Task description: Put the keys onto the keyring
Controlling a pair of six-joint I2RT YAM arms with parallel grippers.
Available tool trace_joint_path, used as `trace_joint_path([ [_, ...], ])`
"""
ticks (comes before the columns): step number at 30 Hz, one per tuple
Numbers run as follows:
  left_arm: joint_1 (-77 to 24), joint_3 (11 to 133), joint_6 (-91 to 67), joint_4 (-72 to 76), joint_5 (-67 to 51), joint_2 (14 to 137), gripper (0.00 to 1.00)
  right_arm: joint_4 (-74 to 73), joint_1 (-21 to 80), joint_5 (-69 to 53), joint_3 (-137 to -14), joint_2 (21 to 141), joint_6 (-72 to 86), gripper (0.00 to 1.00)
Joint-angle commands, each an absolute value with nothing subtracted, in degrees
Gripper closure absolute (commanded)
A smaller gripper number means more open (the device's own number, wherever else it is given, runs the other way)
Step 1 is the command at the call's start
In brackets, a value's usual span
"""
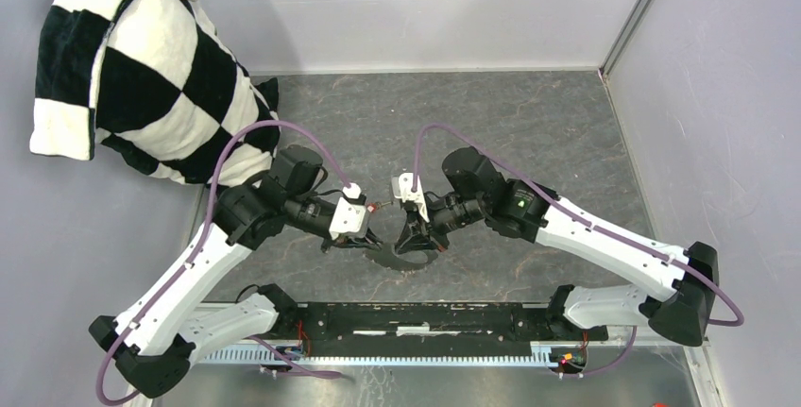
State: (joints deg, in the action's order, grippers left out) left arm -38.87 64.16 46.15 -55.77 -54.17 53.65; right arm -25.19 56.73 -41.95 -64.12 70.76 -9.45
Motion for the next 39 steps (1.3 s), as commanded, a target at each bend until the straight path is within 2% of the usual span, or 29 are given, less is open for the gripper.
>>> trace_joint_path([
  [1,-39.02,66.66,46.60,-56.01,-56.83,51.63,0.98,-20.30,56.44,-43.13,-63.85,67.66,-8.80,1.00],
  [5,-39.02,69.30,48.26,-58.99,-57.48,51.77,0.96,-20.40,56.04,-44.20,-63.86,67.49,-8.85,1.00],
  [12,-39.02,74.19,55.90,-68.91,-57.88,53.48,0.77,-21.98,55.82,-44.74,-64.66,68.03,-9.06,1.00],
  [21,-39.03,75.93,58.69,-70.25,-57.84,53.53,0.76,-23.30,55.79,-45.04,-65.80,68.56,-9.40,1.00],
  [29,-39.02,74.50,62.55,-70.31,-58.07,53.19,0.85,-23.73,55.82,-45.09,-66.60,68.99,-9.40,1.00],
  [36,-39.01,73.06,63.29,-69.85,-55.49,52.04,0.61,-24.25,55.81,-44.97,-66.62,68.91,-9.74,1.00],
  [39,-39.02,72.67,59.98,-67.17,-55.20,51.18,0.56,-24.34,55.81,-44.69,-66.79,69.06,-9.84,1.00],
])
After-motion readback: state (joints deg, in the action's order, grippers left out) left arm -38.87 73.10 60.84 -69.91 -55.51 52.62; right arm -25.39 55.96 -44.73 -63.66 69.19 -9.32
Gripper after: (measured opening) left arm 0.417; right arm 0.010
